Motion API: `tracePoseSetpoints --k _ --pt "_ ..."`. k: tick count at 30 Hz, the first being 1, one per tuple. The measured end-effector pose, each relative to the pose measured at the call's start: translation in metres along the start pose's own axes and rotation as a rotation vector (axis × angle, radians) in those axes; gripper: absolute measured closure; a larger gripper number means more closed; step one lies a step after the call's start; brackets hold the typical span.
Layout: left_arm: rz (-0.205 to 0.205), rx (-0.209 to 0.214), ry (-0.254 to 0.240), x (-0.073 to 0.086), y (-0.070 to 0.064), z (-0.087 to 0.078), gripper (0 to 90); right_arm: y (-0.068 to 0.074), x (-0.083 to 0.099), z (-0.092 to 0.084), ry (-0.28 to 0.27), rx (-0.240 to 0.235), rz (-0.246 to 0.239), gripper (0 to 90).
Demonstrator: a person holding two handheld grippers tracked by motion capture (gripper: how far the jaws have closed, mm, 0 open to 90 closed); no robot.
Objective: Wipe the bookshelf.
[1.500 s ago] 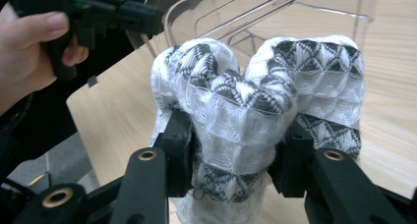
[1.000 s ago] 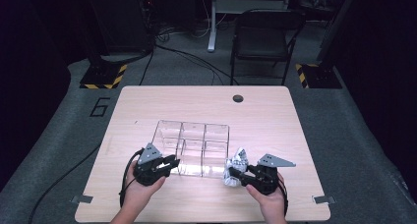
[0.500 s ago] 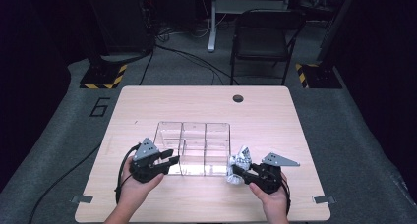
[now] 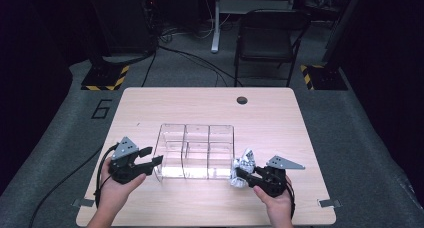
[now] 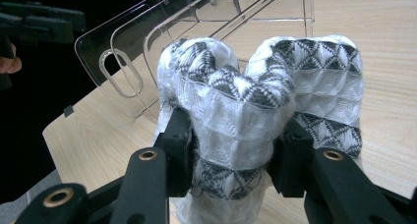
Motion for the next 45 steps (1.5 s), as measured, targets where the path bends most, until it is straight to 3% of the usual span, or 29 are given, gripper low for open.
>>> tracePoseSetpoints --k 6,19,24,27,30,36,42,45 --pt "-0.020 0.018 0.016 0.015 0.005 0.000 42.5 0.001 0.000 0.001 -0.001 -0.005 0.010 58.2" --pt "-0.062 0.054 0.043 0.043 0.006 0.028 46.8 0.000 0.000 0.000 -0.005 -0.003 0.010 58.2" --pt "-0.032 0.113 0.045 0.048 -0.002 0.034 49.5 0.000 0.000 0.000 -0.006 0.004 0.006 58.2" --pt "-0.009 0.108 0.040 0.050 -0.005 0.037 48.7 0.000 -0.001 -0.001 -0.009 0.009 -0.003 58.3" --pt "-0.005 0.129 0.051 0.052 -0.009 0.034 49.2 -0.003 -0.003 -0.001 -0.026 0.017 -0.017 58.4" --pt "0.045 0.156 0.073 0.057 -0.022 0.029 48.3 -0.001 -0.009 -0.005 -0.039 0.031 -0.021 58.4" --pt "0.058 0.195 0.056 0.063 -0.036 0.026 49.0 -0.005 -0.020 -0.009 -0.052 0.071 -0.042 58.3" --pt "0.045 0.203 0.038 0.064 -0.040 0.025 52.4 -0.008 -0.028 -0.010 -0.064 0.080 -0.042 58.4"
Point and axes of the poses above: each handheld gripper's, and its own axes: z roughly forward along the jaws, x roughly out of its underside, y roughly to its left, the point moved 9 cm from there along z, roughly forward along the jaws, and after that the axes turned 4 degrees about -z, right-handed, at the moved point
